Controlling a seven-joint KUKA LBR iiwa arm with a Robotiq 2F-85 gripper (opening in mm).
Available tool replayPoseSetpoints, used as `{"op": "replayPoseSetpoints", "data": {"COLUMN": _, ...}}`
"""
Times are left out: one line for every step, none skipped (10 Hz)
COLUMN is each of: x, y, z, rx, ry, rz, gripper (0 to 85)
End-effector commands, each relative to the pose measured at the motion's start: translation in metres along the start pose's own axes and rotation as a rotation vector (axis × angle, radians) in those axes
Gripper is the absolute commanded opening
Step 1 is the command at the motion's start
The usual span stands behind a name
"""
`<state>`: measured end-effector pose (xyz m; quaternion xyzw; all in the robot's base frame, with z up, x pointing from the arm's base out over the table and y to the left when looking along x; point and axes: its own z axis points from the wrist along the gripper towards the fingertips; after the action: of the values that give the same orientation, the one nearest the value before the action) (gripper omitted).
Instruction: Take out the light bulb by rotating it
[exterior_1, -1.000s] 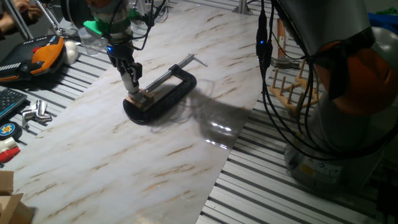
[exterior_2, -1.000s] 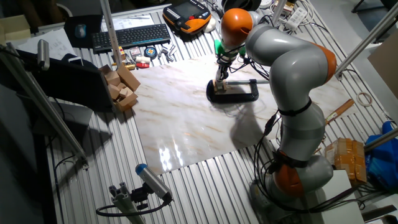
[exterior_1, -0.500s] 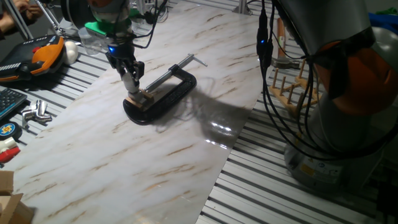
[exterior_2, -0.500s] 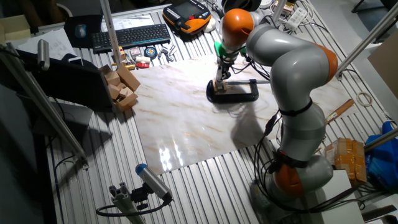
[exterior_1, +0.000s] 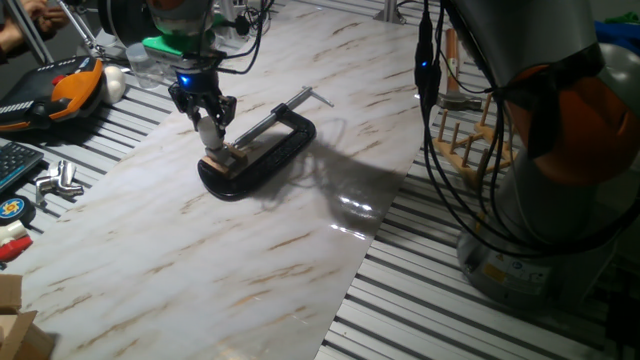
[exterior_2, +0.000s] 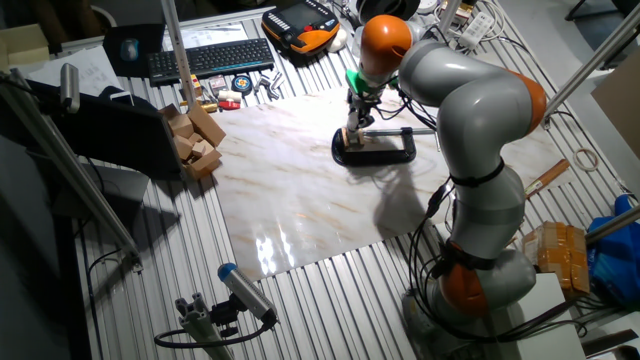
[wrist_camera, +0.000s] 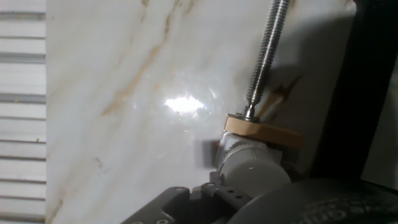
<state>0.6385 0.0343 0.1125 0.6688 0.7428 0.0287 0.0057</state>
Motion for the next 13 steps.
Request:
{"op": "replayPoseSetpoints", "data": {"x": 0.0001, "y": 0.0, "z": -0.0005, "rx": -0.004, "ry": -0.002, "rz": -0.032, "gripper": 0.0}}
{"op": "replayPoseSetpoints", "data": {"x": 0.0002, "y": 0.0001, "z": -0.0013, "rx": -0.003, "ry": -0.006, "rz": -0.069, "gripper": 0.0}}
{"op": "replayPoseSetpoints", "data": {"x": 0.0001, "y": -0.0003, "z": -0.0019, "rx": -0.006, "ry": -0.007, "rz": -0.116, "gripper": 0.0}}
{"op": "replayPoseSetpoints", "data": {"x": 0.0002, "y": -0.0007, "z": -0.0022, "rx": -0.01, "ry": -0.003, "rz": -0.167, "gripper": 0.0}}
{"op": "replayPoseSetpoints", "data": {"x": 0.0005, "y": -0.0007, "z": -0.0022, "rx": -0.011, "ry": 0.001, "rz": -0.199, "gripper": 0.0}}
{"op": "replayPoseSetpoints", "data": {"x": 0.0005, "y": -0.0008, "z": -0.0022, "rx": -0.011, "ry": 0.001, "rz": -0.231, "gripper": 0.0}}
{"op": "replayPoseSetpoints", "data": {"x": 0.0004, "y": -0.0008, "z": -0.0021, "rx": -0.009, "ry": 0.0, "rz": -0.26, "gripper": 0.0}}
{"op": "replayPoseSetpoints", "data": {"x": 0.0002, "y": -0.0009, "z": -0.0023, "rx": -0.006, "ry": -0.004, "rz": -0.299, "gripper": 0.0}}
{"op": "replayPoseSetpoints", "data": {"x": 0.0002, "y": -0.001, "z": -0.0025, "rx": -0.003, "ry": -0.004, "rz": -0.338, "gripper": 0.0}}
{"op": "replayPoseSetpoints", "data": {"x": 0.0003, "y": -0.0009, "z": -0.0027, "rx": -0.001, "ry": -0.005, "rz": -0.374, "gripper": 0.0}}
{"op": "replayPoseSetpoints", "data": {"x": 0.0004, "y": -0.0009, "z": -0.003, "rx": -0.001, "ry": -0.006, "rz": -0.412, "gripper": 0.0}}
{"op": "replayPoseSetpoints", "data": {"x": 0.0004, "y": -0.0009, "z": -0.0032, "rx": 0.003, "ry": -0.008, "rz": -0.445, "gripper": 0.0}}
{"op": "replayPoseSetpoints", "data": {"x": 0.0003, "y": -0.001, "z": -0.0034, "rx": 0.007, "ry": -0.009, "rz": -0.468, "gripper": 0.0}}
